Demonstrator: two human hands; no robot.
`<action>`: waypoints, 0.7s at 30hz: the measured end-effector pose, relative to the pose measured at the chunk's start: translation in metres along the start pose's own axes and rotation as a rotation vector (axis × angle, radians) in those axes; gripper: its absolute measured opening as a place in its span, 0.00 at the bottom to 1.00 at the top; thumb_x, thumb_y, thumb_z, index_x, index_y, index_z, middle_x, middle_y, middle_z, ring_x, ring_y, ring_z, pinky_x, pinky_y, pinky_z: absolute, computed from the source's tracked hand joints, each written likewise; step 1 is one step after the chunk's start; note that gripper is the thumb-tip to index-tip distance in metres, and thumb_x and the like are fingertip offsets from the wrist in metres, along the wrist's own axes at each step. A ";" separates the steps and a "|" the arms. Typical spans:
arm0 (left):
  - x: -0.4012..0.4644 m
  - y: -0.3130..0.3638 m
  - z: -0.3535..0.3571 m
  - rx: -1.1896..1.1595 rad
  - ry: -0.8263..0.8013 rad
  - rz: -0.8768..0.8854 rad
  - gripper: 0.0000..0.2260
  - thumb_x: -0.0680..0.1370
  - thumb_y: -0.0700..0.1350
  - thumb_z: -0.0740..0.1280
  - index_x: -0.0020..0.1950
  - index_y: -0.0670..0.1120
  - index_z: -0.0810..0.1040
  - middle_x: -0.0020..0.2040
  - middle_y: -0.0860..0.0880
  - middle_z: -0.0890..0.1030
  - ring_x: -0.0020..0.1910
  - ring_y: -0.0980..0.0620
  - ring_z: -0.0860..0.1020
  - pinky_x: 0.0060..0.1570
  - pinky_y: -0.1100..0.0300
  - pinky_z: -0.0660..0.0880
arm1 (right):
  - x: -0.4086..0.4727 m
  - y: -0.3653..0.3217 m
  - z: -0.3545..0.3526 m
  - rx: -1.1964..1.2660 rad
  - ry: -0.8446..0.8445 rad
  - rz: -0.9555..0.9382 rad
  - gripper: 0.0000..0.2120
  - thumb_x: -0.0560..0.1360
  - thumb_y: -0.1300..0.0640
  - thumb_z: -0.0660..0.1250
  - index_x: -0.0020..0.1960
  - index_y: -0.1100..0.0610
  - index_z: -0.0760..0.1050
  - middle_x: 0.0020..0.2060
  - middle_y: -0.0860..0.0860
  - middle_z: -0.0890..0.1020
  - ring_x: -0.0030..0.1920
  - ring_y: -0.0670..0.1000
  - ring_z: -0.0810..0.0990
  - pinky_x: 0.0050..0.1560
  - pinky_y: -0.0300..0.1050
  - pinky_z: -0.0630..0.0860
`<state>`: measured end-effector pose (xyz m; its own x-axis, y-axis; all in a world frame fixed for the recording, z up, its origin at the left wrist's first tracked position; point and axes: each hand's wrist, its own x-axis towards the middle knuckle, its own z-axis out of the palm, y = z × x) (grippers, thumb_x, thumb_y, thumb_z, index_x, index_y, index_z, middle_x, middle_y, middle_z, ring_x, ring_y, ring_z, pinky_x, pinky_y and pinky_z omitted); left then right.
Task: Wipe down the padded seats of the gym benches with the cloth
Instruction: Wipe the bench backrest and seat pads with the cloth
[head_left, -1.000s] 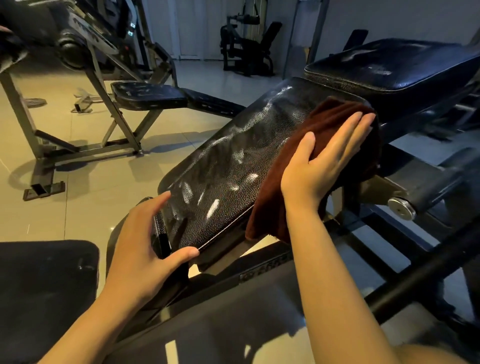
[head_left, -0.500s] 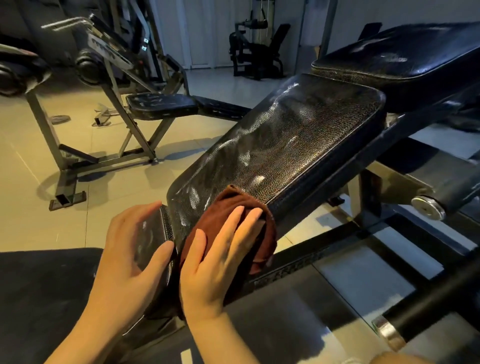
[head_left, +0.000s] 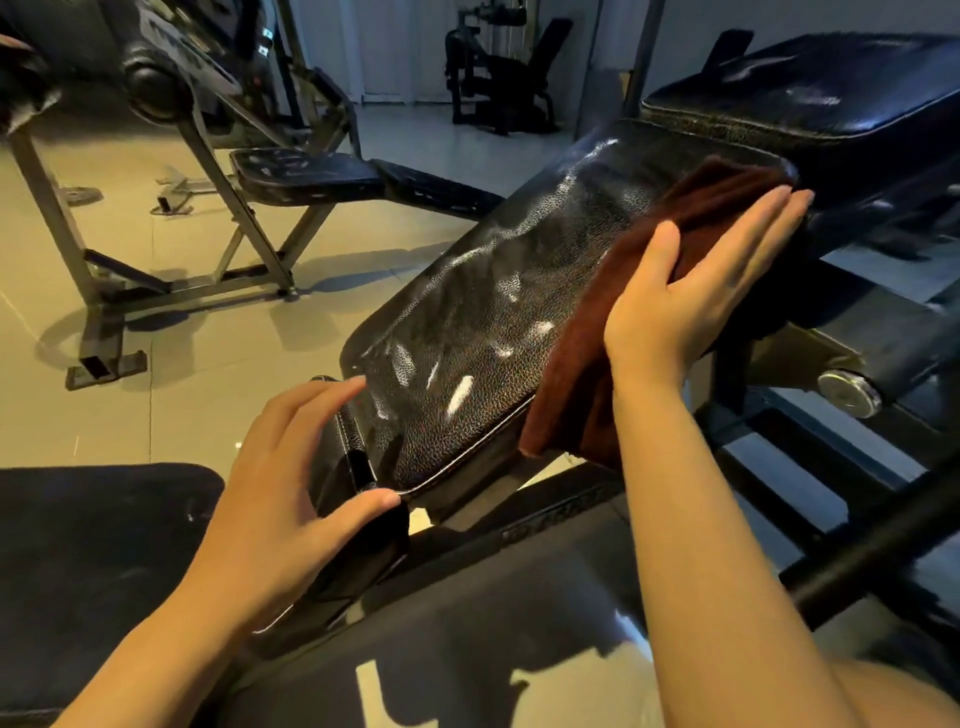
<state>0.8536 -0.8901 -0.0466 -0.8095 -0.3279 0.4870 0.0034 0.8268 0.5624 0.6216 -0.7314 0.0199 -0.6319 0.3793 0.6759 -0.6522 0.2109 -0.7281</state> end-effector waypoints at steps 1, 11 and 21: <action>0.000 0.000 -0.001 0.000 0.014 0.003 0.34 0.66 0.66 0.66 0.71 0.66 0.61 0.67 0.61 0.66 0.65 0.72 0.61 0.61 0.67 0.60 | -0.002 -0.001 0.000 0.009 0.001 0.005 0.32 0.79 0.61 0.61 0.76 0.70 0.50 0.77 0.67 0.51 0.78 0.62 0.50 0.78 0.56 0.48; -0.008 0.002 -0.004 -0.034 0.119 0.010 0.31 0.73 0.53 0.74 0.69 0.63 0.61 0.61 0.72 0.64 0.62 0.77 0.61 0.58 0.69 0.61 | -0.138 -0.023 0.003 -0.006 -0.120 0.020 0.34 0.80 0.57 0.61 0.77 0.68 0.48 0.77 0.64 0.49 0.78 0.54 0.45 0.78 0.48 0.44; -0.005 0.003 0.010 -0.031 -0.020 -0.006 0.41 0.63 0.71 0.68 0.73 0.70 0.55 0.70 0.64 0.62 0.70 0.61 0.62 0.67 0.49 0.63 | -0.134 -0.015 0.000 -0.050 -0.201 -0.105 0.31 0.79 0.58 0.60 0.77 0.67 0.51 0.78 0.61 0.48 0.78 0.53 0.41 0.78 0.47 0.42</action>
<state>0.8516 -0.8814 -0.0536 -0.8210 -0.3233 0.4706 0.0169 0.8101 0.5860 0.7163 -0.7852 -0.0599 -0.6357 0.1668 0.7537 -0.7004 0.2859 -0.6540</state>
